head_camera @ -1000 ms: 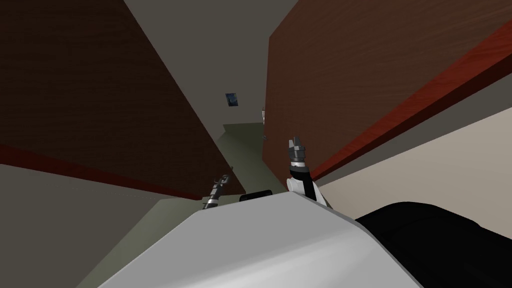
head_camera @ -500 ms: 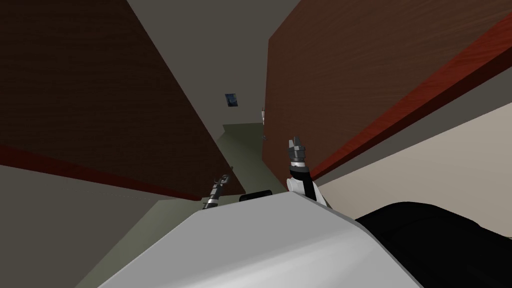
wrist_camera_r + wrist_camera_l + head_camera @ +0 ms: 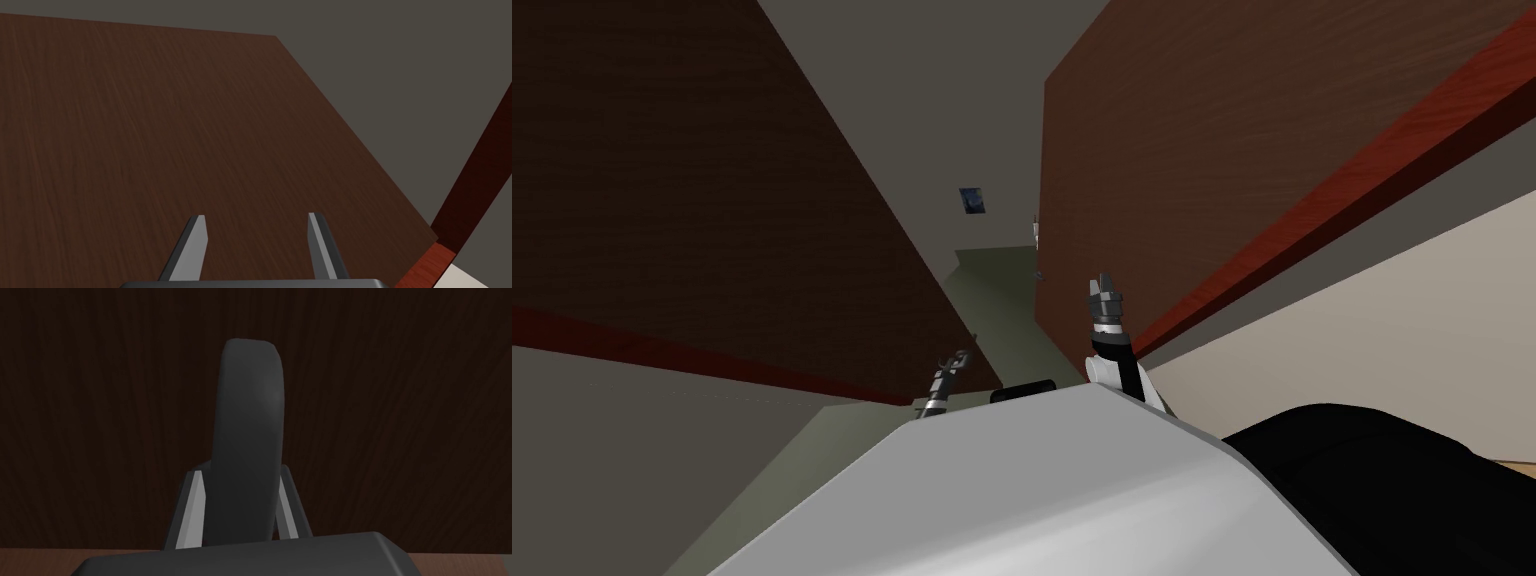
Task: Push the door open
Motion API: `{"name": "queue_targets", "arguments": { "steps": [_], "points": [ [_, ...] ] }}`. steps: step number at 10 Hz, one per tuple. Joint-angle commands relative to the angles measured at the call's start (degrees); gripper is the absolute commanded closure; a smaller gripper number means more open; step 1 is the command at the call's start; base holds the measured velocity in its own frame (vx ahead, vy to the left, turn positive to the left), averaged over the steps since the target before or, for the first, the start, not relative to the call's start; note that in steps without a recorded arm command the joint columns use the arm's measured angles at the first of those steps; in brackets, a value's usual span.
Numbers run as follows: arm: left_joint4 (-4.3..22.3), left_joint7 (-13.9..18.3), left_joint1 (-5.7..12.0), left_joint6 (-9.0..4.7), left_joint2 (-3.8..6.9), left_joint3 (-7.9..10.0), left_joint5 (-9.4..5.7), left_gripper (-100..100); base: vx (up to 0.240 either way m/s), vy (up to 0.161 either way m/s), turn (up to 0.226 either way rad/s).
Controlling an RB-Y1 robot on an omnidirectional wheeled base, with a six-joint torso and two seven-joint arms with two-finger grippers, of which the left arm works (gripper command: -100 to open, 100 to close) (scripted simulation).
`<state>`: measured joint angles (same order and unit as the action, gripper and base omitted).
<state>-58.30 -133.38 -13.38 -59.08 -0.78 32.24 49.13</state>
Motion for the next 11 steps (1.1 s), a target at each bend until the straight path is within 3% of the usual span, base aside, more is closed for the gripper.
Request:
{"name": "queue_targets", "arguments": {
  "steps": [1,6,7,11],
  "points": [
    [-0.35,2.67,0.75,0.27,1.00,0.53,-1.39,100,0.022,0.016,-0.028],
    [-0.27,11.45,0.89,1.35,2.15,0.50,-5.23,100,0.028,0.026,-0.037],
    [-0.27,12.18,0.89,1.35,2.15,0.50,-5.23,100,0.024,0.027,-0.025],
    [-0.21,18.60,0.99,2.11,2.83,0.47,-7.94,100,0.020,0.014,-0.024]
  ]
}}
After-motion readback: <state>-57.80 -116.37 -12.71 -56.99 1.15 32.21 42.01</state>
